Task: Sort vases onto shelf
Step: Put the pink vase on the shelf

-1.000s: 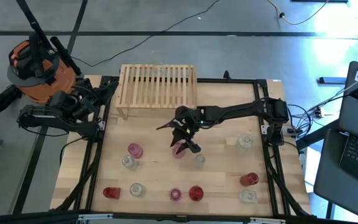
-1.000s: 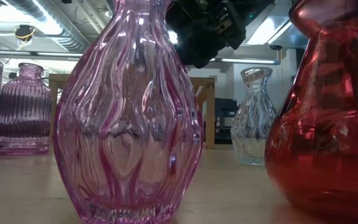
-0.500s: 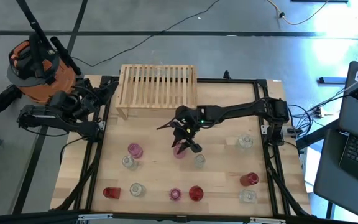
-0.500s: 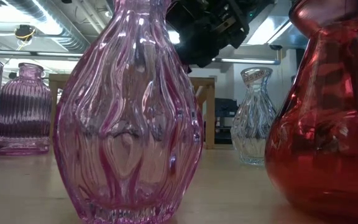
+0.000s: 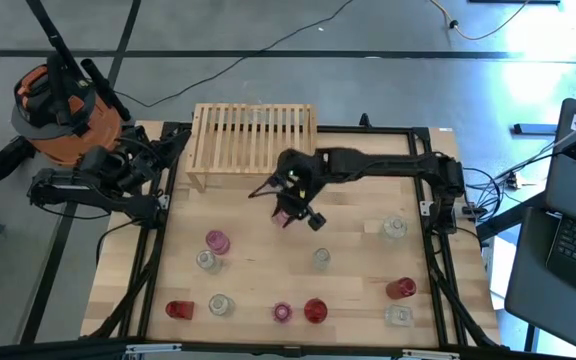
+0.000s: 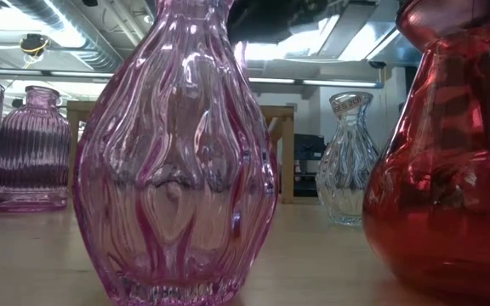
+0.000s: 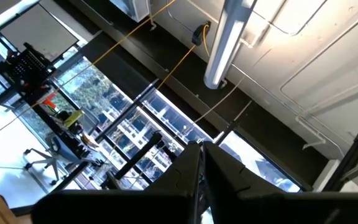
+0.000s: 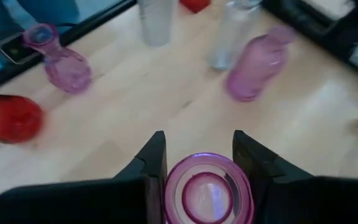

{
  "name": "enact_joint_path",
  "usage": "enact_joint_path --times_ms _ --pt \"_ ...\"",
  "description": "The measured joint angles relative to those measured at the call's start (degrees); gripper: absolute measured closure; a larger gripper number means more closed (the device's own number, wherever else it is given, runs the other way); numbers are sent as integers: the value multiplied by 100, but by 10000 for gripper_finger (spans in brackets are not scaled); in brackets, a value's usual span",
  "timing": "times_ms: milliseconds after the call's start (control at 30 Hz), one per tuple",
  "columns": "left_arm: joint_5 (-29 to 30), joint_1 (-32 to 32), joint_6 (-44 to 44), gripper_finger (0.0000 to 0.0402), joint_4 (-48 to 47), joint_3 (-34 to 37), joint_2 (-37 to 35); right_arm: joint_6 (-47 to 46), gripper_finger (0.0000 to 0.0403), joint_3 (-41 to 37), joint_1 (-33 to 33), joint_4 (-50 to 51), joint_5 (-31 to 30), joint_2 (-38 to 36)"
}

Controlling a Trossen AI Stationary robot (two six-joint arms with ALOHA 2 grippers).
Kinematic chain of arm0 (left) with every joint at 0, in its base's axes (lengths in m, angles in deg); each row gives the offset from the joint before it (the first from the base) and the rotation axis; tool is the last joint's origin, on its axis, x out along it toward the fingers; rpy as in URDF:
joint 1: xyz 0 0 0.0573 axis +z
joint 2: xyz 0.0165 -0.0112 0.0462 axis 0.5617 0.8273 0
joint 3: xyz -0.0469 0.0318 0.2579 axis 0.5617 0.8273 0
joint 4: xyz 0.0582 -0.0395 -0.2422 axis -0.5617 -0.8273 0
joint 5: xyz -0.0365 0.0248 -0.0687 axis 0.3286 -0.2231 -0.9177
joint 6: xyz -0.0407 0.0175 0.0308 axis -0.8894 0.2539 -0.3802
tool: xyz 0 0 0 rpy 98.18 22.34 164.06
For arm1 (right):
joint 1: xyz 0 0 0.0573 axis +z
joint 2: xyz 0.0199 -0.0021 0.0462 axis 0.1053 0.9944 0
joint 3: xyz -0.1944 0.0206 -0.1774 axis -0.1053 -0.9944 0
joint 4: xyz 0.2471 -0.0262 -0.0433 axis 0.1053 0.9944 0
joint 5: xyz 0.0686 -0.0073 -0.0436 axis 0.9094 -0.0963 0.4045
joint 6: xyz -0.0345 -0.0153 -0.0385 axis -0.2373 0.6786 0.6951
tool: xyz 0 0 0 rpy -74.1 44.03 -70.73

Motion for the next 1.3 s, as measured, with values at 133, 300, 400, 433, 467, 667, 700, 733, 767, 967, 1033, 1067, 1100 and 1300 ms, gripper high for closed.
enact_joint_path --times_ms 133,300,400,433,467,667,700,733,767,967,1033,1067,1100,1300 --pt "2 0 98 386 0 0 0 223 303 693 -180 323 -149 0" --pt "62 0 243 386 0 0 0 155 303 1618 -490 234 -52 -4" --pt "84 0 296 386 0 0 0 117 303 2158 -711 269 -140 -4" --pt "104 0 297 386 0 0 0 73 303 2314 -804 272 -197 -4" --pt "145 0 297 386 0 0 0 3 303 2456 -913 269 -293 -4" --pt "276 0 507 386 0 0 0 -792 303 2815 -1707 225 -776 -14" --pt "333 1 516 386 0 0 0 -965 303 2815 -1821 227 -886 -10" --pt "372 1 539 386 1 0 0 -1119 303 2815 -1937 227 -971 -9" --pt "415 2 571 386 0 0 0 -1267 303 2815 -2043 227 -1027 -7" --pt "792 7 769 386 2 0 0 -2092 303 2824 -2559 -292 -982 136" --pt "908 7 822 386 0 0 2 -2276 303 2828 -2679 -486 -897 247" --pt "978 7 871 386 2 0 0 -2340 303 2828 -2720 -505 -805 329" --pt "1035 7 901 386 4 0 0 -2393 303 2828 -2742 -503 -785 408" --pt "1195 7 896 386 2 0 0 -2574 303 2815 -2839 -365 -781 894"
